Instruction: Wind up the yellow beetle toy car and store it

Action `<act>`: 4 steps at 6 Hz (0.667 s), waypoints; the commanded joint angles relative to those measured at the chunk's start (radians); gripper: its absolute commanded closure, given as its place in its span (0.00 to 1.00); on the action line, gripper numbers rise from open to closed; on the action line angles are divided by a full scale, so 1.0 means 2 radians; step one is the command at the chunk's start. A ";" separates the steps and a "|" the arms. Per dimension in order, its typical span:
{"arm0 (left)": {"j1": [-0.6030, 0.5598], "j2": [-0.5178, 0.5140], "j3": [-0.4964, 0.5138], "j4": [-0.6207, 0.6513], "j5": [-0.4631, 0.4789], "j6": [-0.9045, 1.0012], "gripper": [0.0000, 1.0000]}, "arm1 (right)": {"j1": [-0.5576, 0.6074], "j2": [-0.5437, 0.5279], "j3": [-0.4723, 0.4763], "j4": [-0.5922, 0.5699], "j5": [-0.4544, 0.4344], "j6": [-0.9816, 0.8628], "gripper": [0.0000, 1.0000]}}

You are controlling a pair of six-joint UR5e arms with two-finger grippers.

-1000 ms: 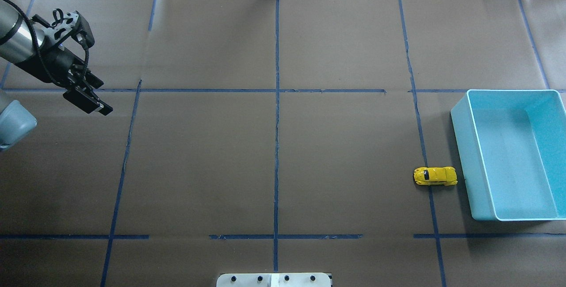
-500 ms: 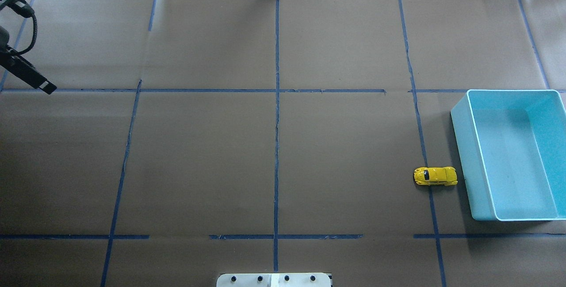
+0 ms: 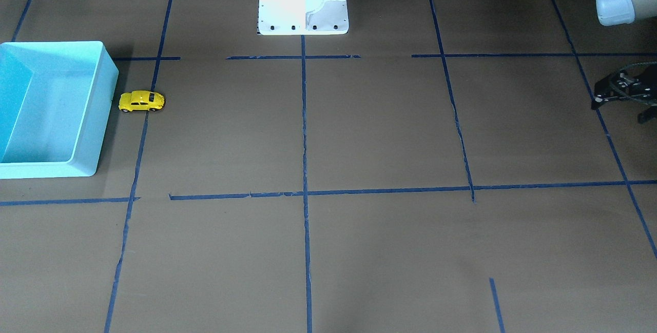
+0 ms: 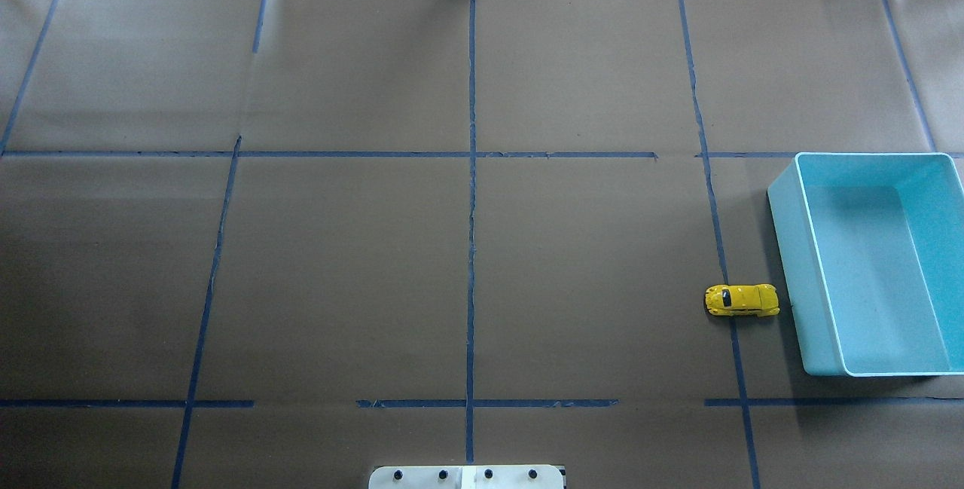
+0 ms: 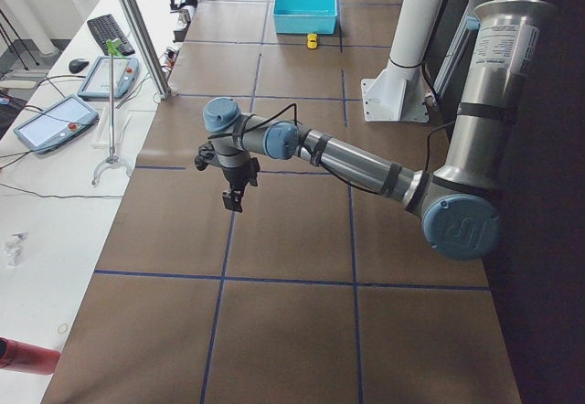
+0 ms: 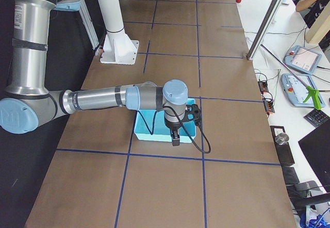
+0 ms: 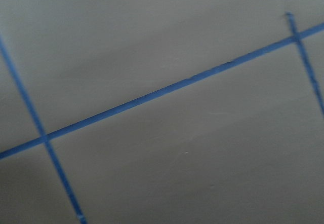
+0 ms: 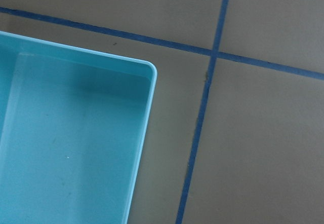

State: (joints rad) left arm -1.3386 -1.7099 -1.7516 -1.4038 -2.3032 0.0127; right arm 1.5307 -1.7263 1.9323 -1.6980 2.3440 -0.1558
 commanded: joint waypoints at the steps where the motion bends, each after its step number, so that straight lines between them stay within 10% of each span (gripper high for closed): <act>1: -0.057 0.003 0.053 0.002 -0.002 -0.003 0.00 | -0.028 -0.024 0.088 0.001 0.003 -0.025 0.00; 4: -0.117 0.056 0.063 0.001 -0.003 0.001 0.00 | -0.199 0.012 0.114 0.001 -0.019 -0.055 0.00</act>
State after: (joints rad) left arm -1.5415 -1.6248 -1.6304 -1.4075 -2.3094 0.0143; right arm 1.2643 -1.7328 2.1523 -1.6954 2.3310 -0.2587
